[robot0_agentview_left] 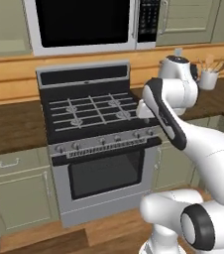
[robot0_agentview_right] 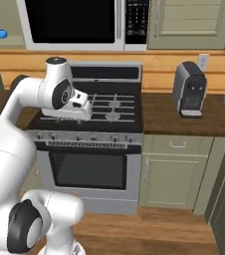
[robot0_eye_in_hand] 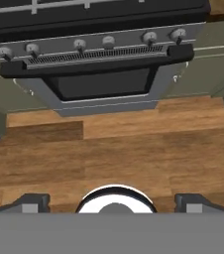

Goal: Gather all objects into one cabinet and sort the glasses and bowls to opposite sides.

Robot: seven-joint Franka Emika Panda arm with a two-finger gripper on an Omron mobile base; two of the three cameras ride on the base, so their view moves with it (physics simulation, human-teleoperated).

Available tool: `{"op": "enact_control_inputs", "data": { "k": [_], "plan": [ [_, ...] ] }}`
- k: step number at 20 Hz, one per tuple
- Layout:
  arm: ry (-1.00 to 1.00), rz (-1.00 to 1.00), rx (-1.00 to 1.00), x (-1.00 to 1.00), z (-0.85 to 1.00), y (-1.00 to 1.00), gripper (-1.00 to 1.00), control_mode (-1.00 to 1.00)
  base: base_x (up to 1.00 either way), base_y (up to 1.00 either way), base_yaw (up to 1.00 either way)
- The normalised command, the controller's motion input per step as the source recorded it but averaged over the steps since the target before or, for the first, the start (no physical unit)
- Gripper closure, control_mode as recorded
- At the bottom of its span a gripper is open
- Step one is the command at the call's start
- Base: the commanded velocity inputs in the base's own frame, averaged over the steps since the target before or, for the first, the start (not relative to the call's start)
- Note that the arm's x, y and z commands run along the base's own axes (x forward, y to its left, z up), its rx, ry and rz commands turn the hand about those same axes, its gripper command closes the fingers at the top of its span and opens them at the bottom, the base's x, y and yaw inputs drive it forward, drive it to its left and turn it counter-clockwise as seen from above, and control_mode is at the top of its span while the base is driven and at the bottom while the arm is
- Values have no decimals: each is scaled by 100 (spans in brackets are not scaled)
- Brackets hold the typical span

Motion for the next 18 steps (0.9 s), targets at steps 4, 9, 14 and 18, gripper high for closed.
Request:
{"op": "enact_control_inputs", "data": {
  "k": [4,9,14,18],
  "plan": [
    [0,0,0,0,0,0,-100,100,40,31,1],
    [0,0,0,0,0,0,-100,100,-2,53,5],
    [0,0,0,0,0,0,-100,100,-44,90,8],
    [0,0,0,0,0,0,-100,100,-33,96,7]
  ]
}}
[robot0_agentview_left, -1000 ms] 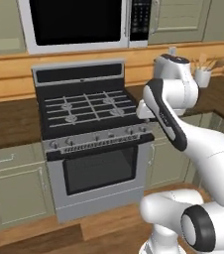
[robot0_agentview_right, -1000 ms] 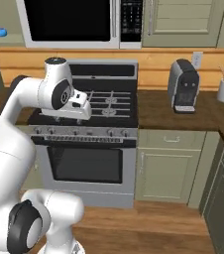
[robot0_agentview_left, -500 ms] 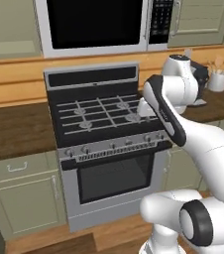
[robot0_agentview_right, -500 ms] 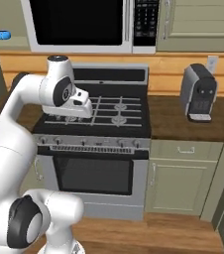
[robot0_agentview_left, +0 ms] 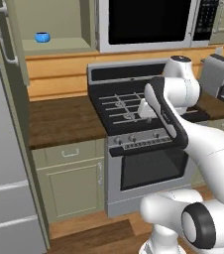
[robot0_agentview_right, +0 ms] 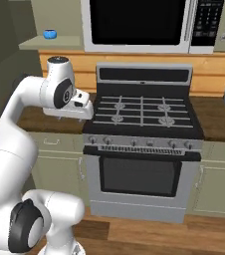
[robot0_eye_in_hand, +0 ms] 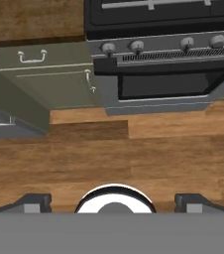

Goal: Gather all objects into one cabinet and sort the glasses and bowls to opposite sides.

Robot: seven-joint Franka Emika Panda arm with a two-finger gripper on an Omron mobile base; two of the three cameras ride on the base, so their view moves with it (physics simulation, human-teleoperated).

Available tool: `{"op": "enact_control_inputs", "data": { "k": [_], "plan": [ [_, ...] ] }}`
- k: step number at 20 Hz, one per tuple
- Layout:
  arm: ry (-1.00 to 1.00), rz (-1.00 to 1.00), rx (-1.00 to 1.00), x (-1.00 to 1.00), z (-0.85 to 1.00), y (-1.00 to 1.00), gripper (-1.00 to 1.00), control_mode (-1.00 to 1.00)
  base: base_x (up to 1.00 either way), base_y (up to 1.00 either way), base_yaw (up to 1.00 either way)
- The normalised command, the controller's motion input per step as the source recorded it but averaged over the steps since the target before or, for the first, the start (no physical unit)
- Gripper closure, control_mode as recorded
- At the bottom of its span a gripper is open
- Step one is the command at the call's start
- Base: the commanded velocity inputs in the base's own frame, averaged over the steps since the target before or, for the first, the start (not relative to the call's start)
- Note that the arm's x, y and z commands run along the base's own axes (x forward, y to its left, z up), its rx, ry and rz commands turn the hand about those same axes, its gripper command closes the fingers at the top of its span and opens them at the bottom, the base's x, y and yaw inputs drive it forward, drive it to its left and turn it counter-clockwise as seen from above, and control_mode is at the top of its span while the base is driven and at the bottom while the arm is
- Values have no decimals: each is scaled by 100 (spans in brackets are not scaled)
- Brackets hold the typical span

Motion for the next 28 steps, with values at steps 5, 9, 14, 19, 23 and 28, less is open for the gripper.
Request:
{"op": "enact_control_inputs", "data": {
  "k": [5,9,14,19,23,28],
  "plan": [
    [0,0,0,0,0,0,-100,100,0,1,0],
    [0,0,0,0,0,0,-100,100,1,7,0],
    [0,0,0,0,0,0,-100,100,30,36,-1],
    [0,0,0,0,0,0,-100,100,39,2,-1],
    [0,0,0,0,0,0,-100,100,33,20,-8],
    [0,0,0,0,0,0,-100,100,51,19,-11]
  ]
}}
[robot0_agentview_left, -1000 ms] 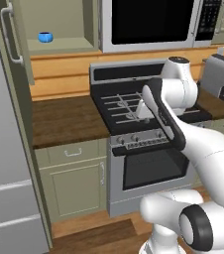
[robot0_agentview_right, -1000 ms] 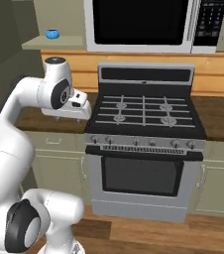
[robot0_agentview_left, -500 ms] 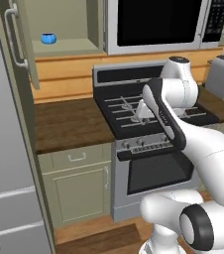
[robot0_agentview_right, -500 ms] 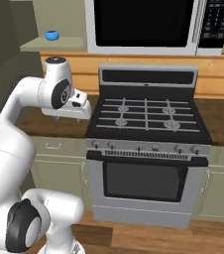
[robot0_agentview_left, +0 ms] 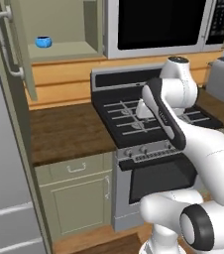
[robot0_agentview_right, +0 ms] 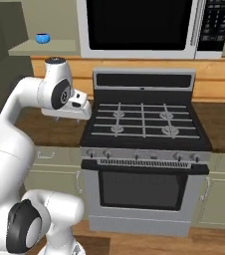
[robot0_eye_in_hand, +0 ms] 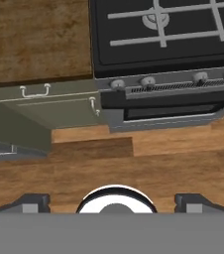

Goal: Gather all objects into one cabinet and sort the glasses and bowls to opposite sides.

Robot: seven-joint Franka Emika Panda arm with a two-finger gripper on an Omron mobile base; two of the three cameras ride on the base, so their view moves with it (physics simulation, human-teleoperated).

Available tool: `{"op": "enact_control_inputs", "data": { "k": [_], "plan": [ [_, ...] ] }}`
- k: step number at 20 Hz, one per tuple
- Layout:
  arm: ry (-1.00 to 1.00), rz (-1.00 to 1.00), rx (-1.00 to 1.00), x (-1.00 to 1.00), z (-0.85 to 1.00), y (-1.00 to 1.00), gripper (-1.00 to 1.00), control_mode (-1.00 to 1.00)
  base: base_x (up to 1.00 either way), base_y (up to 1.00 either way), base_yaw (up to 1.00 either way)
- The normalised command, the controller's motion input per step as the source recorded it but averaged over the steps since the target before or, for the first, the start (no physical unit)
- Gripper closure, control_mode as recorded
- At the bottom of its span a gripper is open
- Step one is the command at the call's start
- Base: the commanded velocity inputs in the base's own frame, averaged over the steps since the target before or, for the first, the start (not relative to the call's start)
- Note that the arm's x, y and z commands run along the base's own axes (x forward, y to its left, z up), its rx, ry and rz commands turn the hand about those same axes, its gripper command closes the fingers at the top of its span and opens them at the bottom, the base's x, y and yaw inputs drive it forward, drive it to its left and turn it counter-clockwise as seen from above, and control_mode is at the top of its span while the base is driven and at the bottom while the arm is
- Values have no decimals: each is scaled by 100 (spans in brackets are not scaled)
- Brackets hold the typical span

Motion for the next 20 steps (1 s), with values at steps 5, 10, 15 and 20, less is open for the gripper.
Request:
{"op": "enact_control_inputs", "data": {
  "k": [5,10,15,20],
  "plan": [
    [0,0,0,0,0,0,-100,100,50,44,-10],
    [0,0,0,0,0,0,-100,100,47,53,-11],
    [0,0,0,0,0,0,-100,100,22,25,-4],
    [0,0,0,0,0,0,-100,100,59,53,-6]
  ]
}}
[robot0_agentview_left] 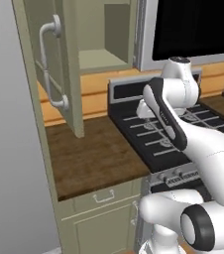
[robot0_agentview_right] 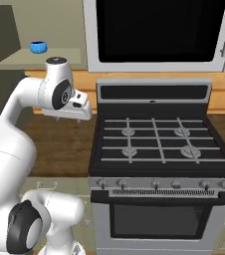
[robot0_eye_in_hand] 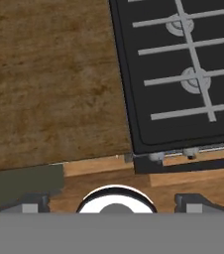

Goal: Gather all objects into one cabinet and sort the glasses and bowls to opposite sides.

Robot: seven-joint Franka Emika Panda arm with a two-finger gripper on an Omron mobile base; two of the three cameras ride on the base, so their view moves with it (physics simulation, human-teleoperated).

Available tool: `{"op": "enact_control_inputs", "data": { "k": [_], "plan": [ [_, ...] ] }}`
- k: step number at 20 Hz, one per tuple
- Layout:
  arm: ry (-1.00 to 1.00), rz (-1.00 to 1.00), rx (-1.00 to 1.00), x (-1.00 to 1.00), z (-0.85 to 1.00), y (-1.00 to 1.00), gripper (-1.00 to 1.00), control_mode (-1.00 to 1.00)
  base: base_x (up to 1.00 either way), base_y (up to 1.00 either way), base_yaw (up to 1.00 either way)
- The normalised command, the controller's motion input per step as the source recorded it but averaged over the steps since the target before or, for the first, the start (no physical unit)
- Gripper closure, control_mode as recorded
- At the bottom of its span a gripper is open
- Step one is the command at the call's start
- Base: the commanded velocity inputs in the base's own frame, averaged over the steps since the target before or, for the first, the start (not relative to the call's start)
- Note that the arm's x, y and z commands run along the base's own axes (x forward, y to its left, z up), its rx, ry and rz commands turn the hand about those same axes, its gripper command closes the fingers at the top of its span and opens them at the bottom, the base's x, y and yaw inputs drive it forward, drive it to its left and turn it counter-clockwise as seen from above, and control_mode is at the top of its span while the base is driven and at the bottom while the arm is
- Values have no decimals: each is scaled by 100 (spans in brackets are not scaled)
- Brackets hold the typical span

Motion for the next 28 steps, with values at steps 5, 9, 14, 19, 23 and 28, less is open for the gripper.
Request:
{"op": "enact_control_inputs", "data": {
  "k": [5,9,14,19,23,28],
  "plan": [
    [0,0,0,0,0,0,-100,100,54,65,-10],
    [0,0,0,0,0,0,-100,100,11,31,-5],
    [0,0,0,0,0,0,-100,100,34,39,-5],
    [0,0,0,0,0,0,-100,100,0,0,0],
    [0,0,0,0,0,0,-100,100,0,0,0],
    [0,0,0,-6,0,0,-100,-100,0,0,0]
  ]
}}
